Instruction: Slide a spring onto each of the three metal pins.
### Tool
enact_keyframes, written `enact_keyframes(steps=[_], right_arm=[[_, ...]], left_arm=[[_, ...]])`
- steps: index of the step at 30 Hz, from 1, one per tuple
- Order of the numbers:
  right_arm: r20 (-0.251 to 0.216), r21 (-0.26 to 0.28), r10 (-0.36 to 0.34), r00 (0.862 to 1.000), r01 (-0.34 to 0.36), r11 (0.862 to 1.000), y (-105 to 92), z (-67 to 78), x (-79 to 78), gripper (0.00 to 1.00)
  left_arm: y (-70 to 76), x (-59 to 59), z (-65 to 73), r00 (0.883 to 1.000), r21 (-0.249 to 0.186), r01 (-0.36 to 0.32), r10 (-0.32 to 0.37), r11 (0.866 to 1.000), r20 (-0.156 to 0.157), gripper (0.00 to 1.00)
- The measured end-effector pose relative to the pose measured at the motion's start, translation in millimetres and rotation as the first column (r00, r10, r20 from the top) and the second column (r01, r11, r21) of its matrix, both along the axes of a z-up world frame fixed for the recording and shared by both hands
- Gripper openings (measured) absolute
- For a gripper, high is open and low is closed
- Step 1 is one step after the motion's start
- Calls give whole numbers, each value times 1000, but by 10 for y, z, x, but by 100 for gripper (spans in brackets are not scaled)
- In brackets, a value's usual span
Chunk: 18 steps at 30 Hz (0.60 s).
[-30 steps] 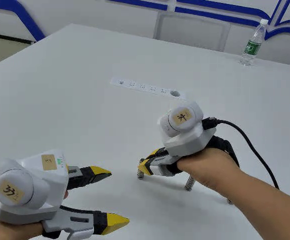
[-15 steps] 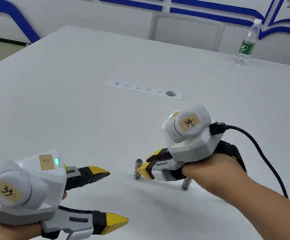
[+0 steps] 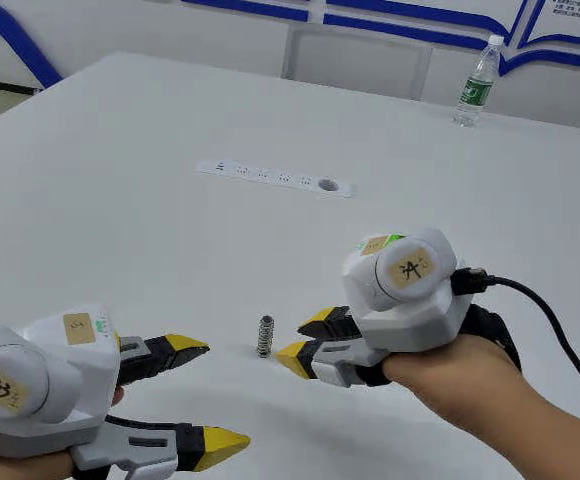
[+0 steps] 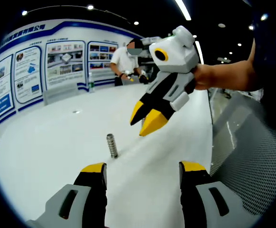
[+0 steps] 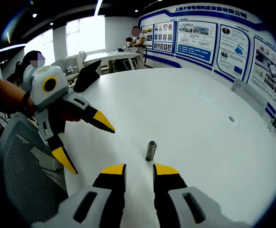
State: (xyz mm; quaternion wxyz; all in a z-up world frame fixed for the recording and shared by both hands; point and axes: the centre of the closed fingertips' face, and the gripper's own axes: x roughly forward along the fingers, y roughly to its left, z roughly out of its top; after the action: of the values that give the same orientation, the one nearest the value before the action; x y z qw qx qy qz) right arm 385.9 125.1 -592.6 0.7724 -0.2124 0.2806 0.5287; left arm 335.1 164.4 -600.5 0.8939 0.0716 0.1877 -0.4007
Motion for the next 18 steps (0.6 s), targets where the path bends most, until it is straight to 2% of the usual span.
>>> enact_keyframes(steps=[10,18], right_arm=[[-19,19,-21,1000,22,1000,-168,-53,-181,24],[-22,23,-38,999,39,999,-405,-77,-295,26]], left_arm=[[-29,-16,-10,1000,-11,1,-1,1000,-9,64],[-79,-5,27,1000,-17,10,-10,1000,-5,65]])
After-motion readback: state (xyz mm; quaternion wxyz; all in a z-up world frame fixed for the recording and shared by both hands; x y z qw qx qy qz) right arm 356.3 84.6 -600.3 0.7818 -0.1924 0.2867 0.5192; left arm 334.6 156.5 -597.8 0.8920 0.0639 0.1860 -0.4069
